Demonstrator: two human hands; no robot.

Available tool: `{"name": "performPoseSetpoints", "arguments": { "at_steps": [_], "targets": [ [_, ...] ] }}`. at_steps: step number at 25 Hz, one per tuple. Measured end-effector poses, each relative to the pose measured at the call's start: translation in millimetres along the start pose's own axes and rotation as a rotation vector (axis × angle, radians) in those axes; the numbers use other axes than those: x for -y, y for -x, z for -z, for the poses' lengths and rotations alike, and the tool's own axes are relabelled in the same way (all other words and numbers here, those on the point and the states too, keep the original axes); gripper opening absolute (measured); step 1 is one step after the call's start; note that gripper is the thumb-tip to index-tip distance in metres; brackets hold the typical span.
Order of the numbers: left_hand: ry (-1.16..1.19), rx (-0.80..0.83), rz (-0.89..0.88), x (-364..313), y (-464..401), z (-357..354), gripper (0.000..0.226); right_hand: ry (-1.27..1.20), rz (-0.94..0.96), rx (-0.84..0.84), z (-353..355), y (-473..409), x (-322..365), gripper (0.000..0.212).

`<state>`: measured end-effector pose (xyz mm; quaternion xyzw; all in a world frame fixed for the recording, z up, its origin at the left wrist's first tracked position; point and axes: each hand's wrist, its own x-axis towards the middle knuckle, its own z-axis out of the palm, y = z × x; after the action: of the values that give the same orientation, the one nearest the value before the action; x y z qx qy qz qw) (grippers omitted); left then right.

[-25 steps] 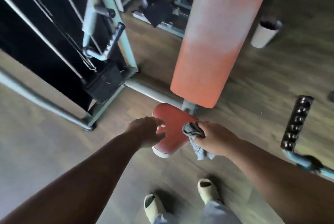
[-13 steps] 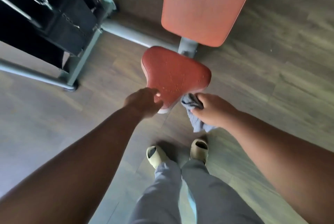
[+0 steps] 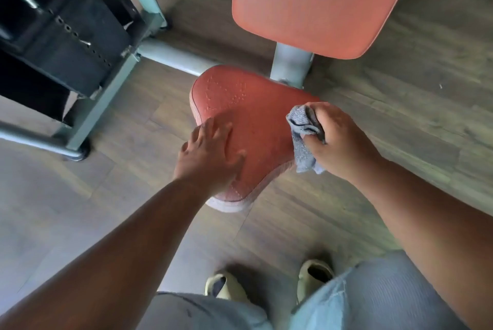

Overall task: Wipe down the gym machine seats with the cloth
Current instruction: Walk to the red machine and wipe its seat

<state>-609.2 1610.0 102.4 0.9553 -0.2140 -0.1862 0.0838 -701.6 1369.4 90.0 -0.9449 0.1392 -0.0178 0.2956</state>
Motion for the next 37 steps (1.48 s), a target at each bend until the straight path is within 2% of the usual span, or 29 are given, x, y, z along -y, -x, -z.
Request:
{"name": "performPoseSetpoints", "arguments": {
  "at_steps": [3, 6, 9, 11, 15, 16, 18, 20, 22, 25, 27, 30, 31, 34, 37],
  "targets": [
    [-0.024, -0.057, -0.023, 4.3, -1.2, -13.0, 0.065, 0.177, 0.093, -0.016, -28.0, -14.2, -21.9, 0.06],
    [-0.039, -0.114, -0.028, 5.4, -0.2, -20.2, 0.067, 0.374, 0.084, -0.047, -52.9, -21.9, -27.3, 0.07],
    [-0.03, -0.162, -0.036, 8.3, -1.1, -27.6, 0.067, 0.371, 0.143, -0.18, -71.5, -13.7, -6.3, 0.065],
    [-0.01, -0.17, -0.044, 8.5, -2.3, -27.4, 0.066, 0.322, 0.231, -0.206, -81.1, -0.3, 11.6, 0.059],
    [0.013, -0.181, -0.025, 5.0, 3.6, -23.3, 0.063, 0.309, 0.341, -0.1, -63.8, 11.2, -7.6, 0.061],
    [0.014, -0.187, -0.026, 4.4, 3.0, -23.7, 0.063, 0.299, 0.3, -0.1, -54.1, 1.1, -24.7, 0.061],
    [0.024, -0.219, -0.03, 5.6, 2.5, -26.6, 0.062, 0.223, 0.083, -0.084, -36.3, -30.0, -47.2, 0.059],
    [0.039, -0.251, -0.035, 7.3, 0.3, -29.1, 0.06, 0.3, -0.012, -0.063, -42.3, -53.3, -40.7, 0.063],
    [0.044, -0.267, -0.029, 9.3, -1.2, -31.3, 0.062, 0.367, 0.12, -0.06, -62.7, -47.0, -12.6, 0.066],
    [0.043, -0.255, -0.014, 8.6, 1.5, -31.2, 0.061, 0.23, 0.385, 0.054, -62.1, -5.4, -8.2, 0.07],
    [0.037, -0.245, -0.01, 7.7, 2.4, -31.5, 0.061, 0.163, 0.384, 0.039, -46.3, -6.4, -39.3, 0.067],
    [0.05, -0.272, -0.017, 7.8, 0.7, -30.5, 0.059, 0.064, 0.14, 0.016, -32.3, -54.2, -62.4, 0.049],
    [0.048, -0.269, -0.017, 7.1, 0.5, -30.6, 0.057, 0.108, 0.103, 0.03, -35.4, -66.1, -53.8, 0.044],
    [0.045, -0.259, -0.007, 7.6, 1.3, -32.2, 0.059, 0.28, 0.264, 0.069, -55.0, -58.5, -20.4, 0.06],
    [0.048, -0.266, -0.017, 8.9, -0.3, -32.9, 0.06, 0.23, 0.423, 0.138, -45.2, -9.0, -28.8, 0.072]
  ]
}}
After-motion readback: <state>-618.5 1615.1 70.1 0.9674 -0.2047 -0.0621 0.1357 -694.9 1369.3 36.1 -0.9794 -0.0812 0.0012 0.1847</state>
